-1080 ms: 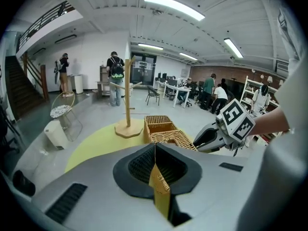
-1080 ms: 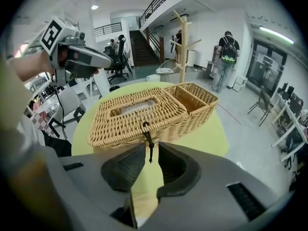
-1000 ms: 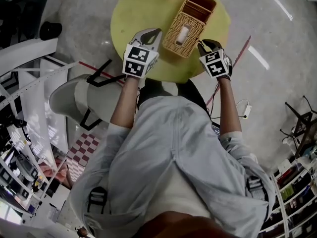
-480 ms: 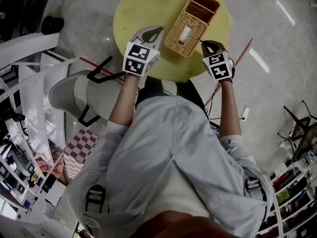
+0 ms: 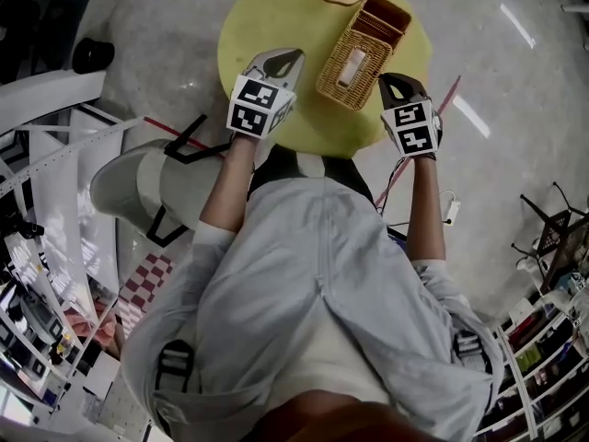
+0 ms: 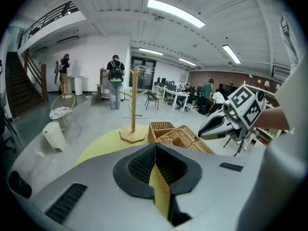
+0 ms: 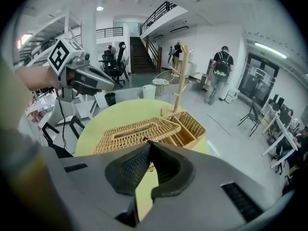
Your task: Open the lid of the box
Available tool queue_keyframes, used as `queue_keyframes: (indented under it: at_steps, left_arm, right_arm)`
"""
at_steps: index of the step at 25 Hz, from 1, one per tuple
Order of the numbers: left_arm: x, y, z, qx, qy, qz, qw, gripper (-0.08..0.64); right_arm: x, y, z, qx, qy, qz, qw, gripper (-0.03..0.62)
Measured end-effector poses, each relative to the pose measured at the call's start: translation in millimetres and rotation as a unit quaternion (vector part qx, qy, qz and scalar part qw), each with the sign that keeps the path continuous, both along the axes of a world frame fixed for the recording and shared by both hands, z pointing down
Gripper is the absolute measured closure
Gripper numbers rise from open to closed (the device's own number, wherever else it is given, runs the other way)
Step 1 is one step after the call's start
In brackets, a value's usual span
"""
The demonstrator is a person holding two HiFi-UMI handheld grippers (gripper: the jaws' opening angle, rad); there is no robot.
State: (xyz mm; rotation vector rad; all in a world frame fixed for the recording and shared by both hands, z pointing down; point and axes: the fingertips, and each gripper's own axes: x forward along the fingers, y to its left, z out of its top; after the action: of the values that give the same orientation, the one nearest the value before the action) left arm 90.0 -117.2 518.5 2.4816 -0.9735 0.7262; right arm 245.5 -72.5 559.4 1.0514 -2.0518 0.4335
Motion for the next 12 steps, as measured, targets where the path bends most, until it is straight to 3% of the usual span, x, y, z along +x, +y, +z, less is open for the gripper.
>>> queue_keyframes:
  at_steps: [12]
  left_arm:
    - [-51.4,-31.3,-24.0,0.011,0.042,-0.003,0.9990,0.529]
  right_arm:
    - [-59.1,-39.5,-56.9,0.052,-0.002,0.023,0.998,0.557]
